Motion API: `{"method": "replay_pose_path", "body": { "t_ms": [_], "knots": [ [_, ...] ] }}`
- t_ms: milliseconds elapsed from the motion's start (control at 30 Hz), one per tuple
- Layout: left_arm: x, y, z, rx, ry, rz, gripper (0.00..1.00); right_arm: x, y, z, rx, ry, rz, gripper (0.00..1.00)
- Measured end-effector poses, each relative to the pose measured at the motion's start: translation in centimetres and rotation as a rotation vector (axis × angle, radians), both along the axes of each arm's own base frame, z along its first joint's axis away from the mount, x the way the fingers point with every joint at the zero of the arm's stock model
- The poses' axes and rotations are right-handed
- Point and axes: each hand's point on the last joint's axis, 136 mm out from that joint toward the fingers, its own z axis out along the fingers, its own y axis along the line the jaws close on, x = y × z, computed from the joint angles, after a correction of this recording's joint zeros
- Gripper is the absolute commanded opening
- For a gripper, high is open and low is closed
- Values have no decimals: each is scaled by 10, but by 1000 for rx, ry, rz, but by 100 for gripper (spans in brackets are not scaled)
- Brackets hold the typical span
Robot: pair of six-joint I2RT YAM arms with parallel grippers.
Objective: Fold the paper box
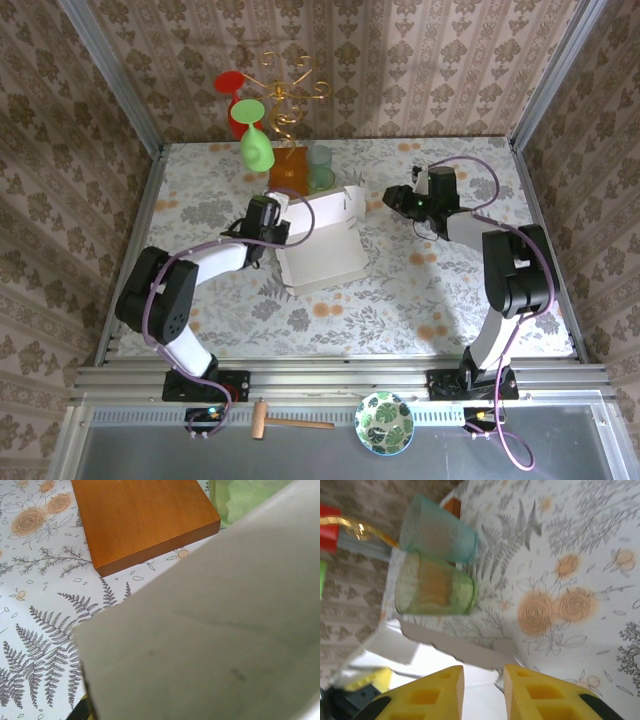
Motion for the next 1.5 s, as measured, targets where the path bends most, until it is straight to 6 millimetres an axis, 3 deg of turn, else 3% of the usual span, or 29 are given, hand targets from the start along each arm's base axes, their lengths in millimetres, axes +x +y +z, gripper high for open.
{"method": "replay_pose_path", "body": {
  "t_ms": [133, 400, 633, 900, 1033, 1100, 1300, 1500],
  "knots": [
    [-1, -2, 0, -17, 12, -32, 0, -10, 5, -11, -47, 13, 76, 31],
    [-2, -7, 15, -11, 7, -77, 0, -7, 7, 3, -83, -48, 122, 32],
    [-5, -2, 27, -6, 4, -103, 0, -9, -11, 12, -84, -124, 78, 35],
    [1, 17, 55, -131, -19, -125, 0, -5, -17, 24, -64, -208, 79, 39],
    [2, 8, 72, -199, -25, -186, 0, -13, -20, 27, -60, -223, 78, 41],
    [5, 1, 86, -237, -41, -226, 0, -15, -24, 37, -62, -249, 73, 41],
    [6, -13, 124, -342, -62, -340, 0, -19, -38, 92, -96, -417, 83, 41],
    [-3, -28, 139, -417, -26, -442, 0, -19, -29, 131, -111, -517, 181, 41]
  ]
}}
